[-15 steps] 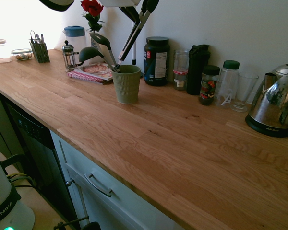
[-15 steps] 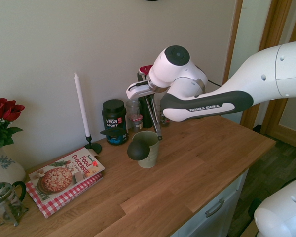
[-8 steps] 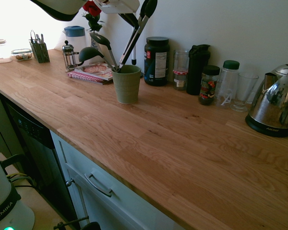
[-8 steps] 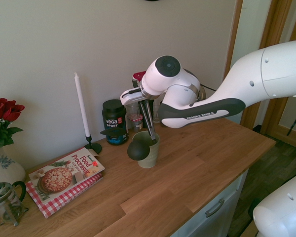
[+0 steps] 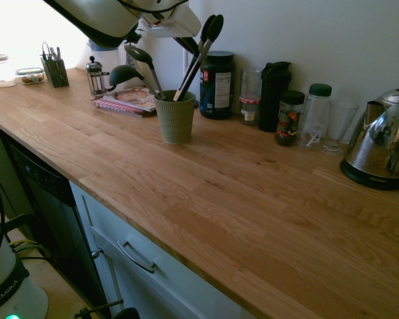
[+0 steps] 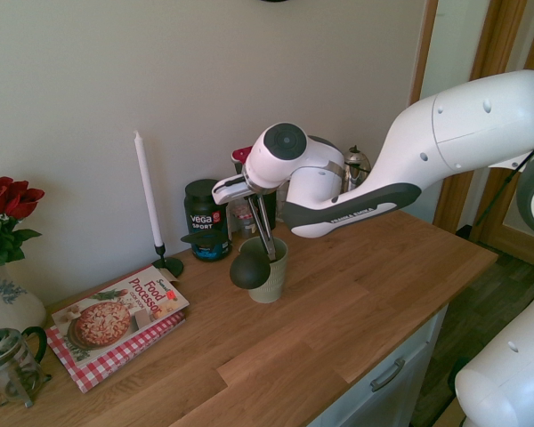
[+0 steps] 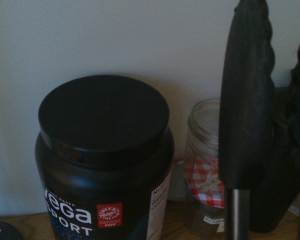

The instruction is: Put the tongs back in the holder

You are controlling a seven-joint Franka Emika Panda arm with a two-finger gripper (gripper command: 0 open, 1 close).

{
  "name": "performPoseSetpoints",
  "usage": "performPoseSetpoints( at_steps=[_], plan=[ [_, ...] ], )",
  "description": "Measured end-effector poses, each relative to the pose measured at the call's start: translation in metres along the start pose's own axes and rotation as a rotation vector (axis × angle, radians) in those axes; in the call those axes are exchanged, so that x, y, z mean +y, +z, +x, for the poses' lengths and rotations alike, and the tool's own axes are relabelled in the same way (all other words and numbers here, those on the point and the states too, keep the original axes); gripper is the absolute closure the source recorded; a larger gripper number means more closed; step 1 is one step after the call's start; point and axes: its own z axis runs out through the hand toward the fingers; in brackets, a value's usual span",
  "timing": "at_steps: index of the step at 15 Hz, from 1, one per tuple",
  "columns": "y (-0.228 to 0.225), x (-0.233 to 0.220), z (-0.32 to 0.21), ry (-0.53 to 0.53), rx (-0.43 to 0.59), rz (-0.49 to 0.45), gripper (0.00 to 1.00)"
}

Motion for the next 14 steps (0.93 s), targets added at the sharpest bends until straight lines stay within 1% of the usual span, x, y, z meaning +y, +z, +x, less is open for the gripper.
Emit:
performPoseSetpoints(
  at_steps=[2, 6, 9, 10, 14],
  plan=[
    [0.004, 0.000, -0.007, 0.000, 0.002, 0.023, 1.00],
    [0.018, 0.007, -0.018, -0.005, -0.007, 0.013, 1.00],
    [0.022, 0.014, -0.028, -0.012, -0.008, 0.022, 1.00],
    [0.024, 0.018, -0.032, -0.018, -0.011, 0.017, 0.00],
    [0.027, 0.024, -0.034, -0.010, -0.020, 0.007, 0.00]
  ],
)
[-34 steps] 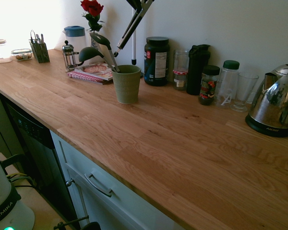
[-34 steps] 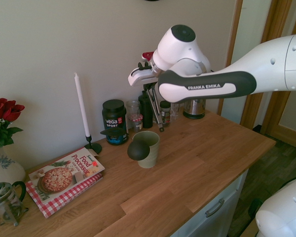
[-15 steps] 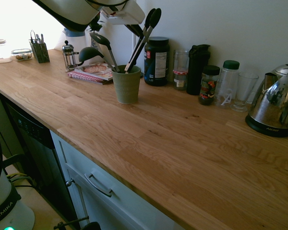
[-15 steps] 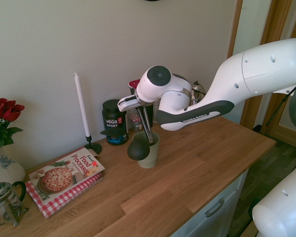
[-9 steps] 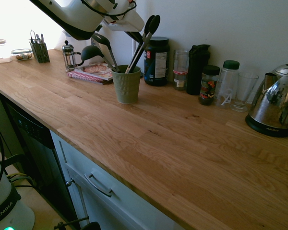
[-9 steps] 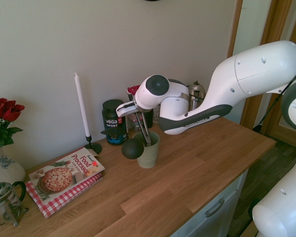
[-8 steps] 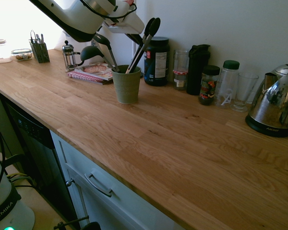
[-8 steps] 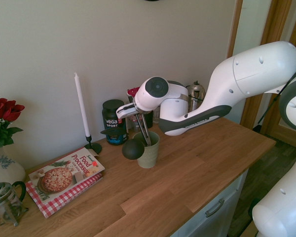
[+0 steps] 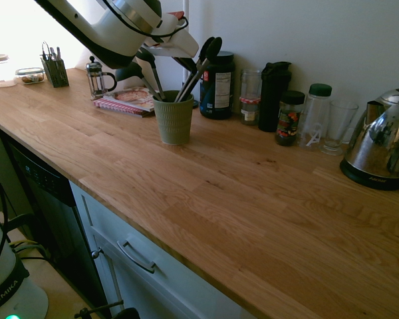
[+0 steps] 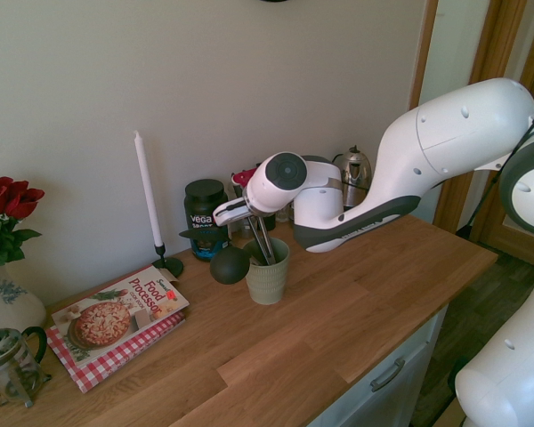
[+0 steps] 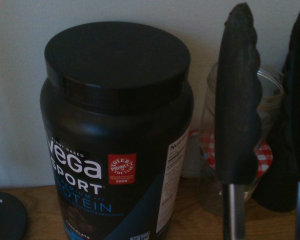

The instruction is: Put the tongs back in the holder

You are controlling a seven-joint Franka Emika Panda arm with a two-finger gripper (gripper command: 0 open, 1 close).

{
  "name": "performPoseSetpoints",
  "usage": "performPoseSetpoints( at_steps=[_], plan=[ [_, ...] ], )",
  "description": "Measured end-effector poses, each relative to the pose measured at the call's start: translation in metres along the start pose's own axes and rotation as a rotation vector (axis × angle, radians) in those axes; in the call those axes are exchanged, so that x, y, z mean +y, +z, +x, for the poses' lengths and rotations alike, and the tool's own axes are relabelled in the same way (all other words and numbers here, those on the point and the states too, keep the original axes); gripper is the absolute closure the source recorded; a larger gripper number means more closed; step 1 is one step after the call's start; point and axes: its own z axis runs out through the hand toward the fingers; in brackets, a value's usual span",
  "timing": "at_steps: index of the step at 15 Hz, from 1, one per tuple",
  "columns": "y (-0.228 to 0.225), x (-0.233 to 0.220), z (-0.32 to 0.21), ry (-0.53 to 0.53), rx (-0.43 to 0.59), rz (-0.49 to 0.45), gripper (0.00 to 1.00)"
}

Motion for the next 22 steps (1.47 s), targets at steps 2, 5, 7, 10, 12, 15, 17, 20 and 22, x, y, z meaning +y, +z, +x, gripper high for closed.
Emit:
performPoseSetpoints(
  at_steps=[2, 5, 7, 10, 12, 15, 17, 20, 22],
  plan=[
    [0.002, 0.003, -0.002, 0.022, -0.028, -0.011, 0.00],
    [0.001, 0.004, -0.006, 0.043, -0.069, -0.014, 0.00],
    [-0.001, 0.005, -0.006, 0.045, -0.076, -0.017, 0.00],
    [-0.005, 0.008, -0.004, 0.044, -0.079, -0.018, 0.00],
    [-0.012, 0.008, -0.004, 0.047, -0.083, -0.015, 0.00],
    [-0.030, 0.002, 0.004, 0.049, -0.078, 0.005, 0.00],
    [-0.040, 0.002, 0.007, 0.047, -0.081, 0.012, 0.00],
    [-0.056, 0.006, 0.000, 0.016, -0.178, -0.101, 0.00],
    [-0.083, 0.012, 0.001, -0.030, -0.304, -0.192, 0.00]
  ],
)
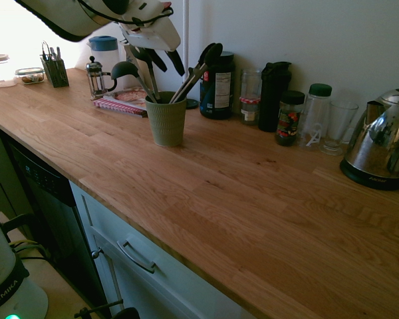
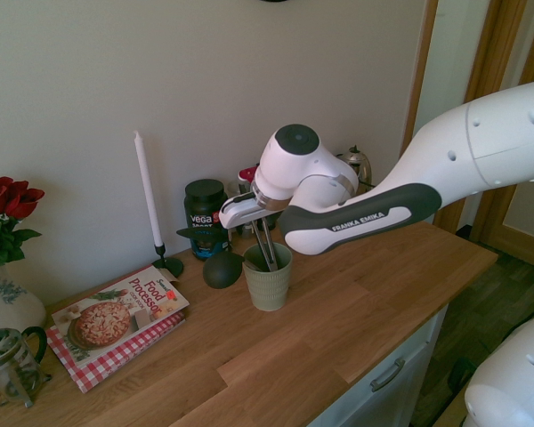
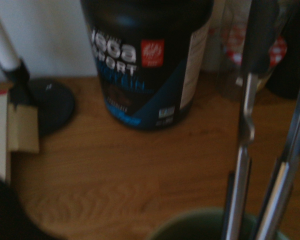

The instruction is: Put the tongs back in the holder

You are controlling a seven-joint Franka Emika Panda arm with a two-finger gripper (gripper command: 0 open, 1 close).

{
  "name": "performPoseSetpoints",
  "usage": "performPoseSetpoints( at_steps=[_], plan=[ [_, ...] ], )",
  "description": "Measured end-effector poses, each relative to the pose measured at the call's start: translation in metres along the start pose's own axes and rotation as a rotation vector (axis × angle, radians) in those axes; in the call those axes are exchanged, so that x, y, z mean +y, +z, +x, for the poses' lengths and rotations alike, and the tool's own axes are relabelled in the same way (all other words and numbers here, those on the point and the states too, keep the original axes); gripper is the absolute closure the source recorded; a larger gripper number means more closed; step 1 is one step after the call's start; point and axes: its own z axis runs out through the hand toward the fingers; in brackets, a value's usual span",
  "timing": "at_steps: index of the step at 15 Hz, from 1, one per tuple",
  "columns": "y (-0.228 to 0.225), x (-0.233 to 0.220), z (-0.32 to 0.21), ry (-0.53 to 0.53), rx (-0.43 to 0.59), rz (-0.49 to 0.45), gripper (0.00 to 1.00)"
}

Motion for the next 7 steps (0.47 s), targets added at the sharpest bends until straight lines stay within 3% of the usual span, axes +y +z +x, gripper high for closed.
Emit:
performPoseSetpoints(
  at_steps=[7],
  plan=[
    [-0.117, 0.083, 0.041, -0.207, -0.275, -0.234, 0.00]
  ],
)
